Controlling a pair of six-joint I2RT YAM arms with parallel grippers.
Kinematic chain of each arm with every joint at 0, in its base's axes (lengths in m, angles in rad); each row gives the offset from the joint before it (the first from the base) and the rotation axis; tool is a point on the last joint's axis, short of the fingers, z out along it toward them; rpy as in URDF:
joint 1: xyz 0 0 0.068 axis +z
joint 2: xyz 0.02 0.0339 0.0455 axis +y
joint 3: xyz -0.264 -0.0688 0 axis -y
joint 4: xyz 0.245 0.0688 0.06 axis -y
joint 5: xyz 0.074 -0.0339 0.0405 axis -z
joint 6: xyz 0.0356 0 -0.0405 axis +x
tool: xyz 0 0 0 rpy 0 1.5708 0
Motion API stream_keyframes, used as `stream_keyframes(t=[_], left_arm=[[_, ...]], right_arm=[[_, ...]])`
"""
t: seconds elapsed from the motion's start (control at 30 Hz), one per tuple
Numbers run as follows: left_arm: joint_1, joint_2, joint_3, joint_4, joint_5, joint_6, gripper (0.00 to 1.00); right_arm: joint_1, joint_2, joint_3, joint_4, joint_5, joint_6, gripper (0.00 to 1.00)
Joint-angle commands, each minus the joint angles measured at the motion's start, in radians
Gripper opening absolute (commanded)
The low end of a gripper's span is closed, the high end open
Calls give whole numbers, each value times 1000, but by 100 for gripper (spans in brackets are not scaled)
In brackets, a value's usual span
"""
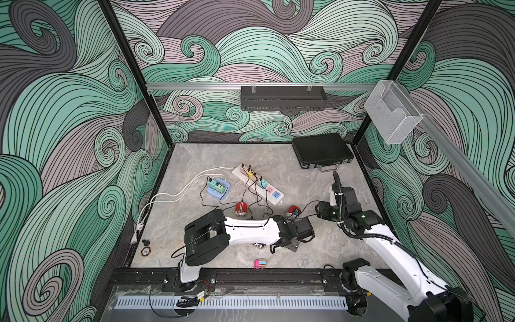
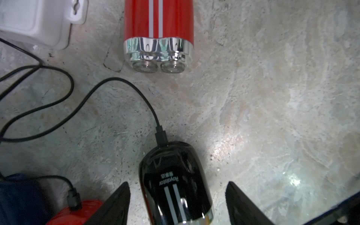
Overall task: Unplug the electric shaver
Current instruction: Pick up the electric shaver from the center of the board.
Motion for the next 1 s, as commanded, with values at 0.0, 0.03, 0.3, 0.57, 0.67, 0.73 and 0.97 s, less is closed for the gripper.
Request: stream_keyframes(t=[0.0,0.03,0.3,0.57,0.67,0.73,0.97], left_arm=[[-10,28,34,-57,-26,10,77],[-10,32,36,-63,-26,9,77],[-11,52,32,-96,-29,0,76],[-11,59,30,-125,-64,11,75],[-11,63,27,-107,-59,25,74],[-11,71,36,-103,-60,33,73],[-10,89,39,-82,-52,45,71]], right_arm=[[-5,9,-2,2,10,-13,57],[-4,15,2,3,11,-13,57],[-4,34,0,31,-9,-2,57],[-5,66,2,49,-21,-8,57],[-4,73,-1,58,-19,-8,57],[-4,79,-6,65,-20,-6,57],[-5,89,-6,73,-22,-7,57]])
